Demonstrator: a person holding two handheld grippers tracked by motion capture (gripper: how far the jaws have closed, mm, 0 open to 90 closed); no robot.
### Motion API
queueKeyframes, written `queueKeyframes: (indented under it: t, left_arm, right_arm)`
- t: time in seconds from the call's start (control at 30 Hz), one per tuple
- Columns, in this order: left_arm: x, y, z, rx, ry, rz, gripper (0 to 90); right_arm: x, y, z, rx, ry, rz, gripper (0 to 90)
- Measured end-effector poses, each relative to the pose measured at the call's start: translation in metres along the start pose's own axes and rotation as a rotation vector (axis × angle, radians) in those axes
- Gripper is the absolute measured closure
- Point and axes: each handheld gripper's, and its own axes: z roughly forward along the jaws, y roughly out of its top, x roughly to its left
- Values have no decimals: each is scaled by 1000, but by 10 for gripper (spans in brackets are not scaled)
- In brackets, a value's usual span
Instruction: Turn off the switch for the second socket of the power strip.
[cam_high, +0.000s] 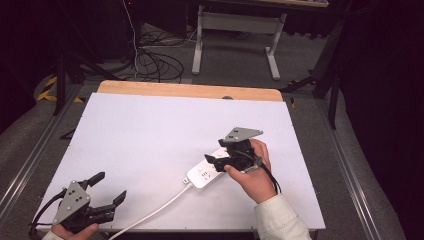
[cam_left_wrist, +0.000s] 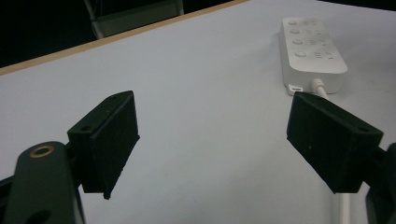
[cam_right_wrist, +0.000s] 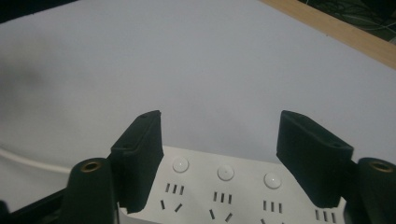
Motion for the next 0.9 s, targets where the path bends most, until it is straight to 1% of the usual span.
queueKeyframes:
  t: [0.03,0.1,0.2,0.37,0.47,0.67,0.77,0.9]
  left_arm:
    - [0,0,0,-1,0,-2,172]
    - [1,0,-1,0,-6,-9,171]
    - [1,0,-1,-4,-13,-25,171]
    - [1,0,-1,-2,-10,-23,171]
    - [1,0,-1,-2,-9,-22,170]
    - [3,0,-2,-12,-22,-29,167]
    - [4,0,-3,-17,-23,-26,162]
    - [3,0,-2,-3,-28,-9,144]
  right_arm:
    - [-1,-1,-4,-11,7,7,281]
    - [-2,-3,-11,-27,14,22,221]
    - [-4,-7,-22,-59,26,39,172]
    - [-5,-20,-36,-95,48,31,98]
    - [-6,-30,-42,-121,51,15,94]
    - [-11,-51,-54,-142,52,21,78]
    - [-13,-61,-58,-131,49,11,74]
    - [-17,-75,-62,-140,35,13,74]
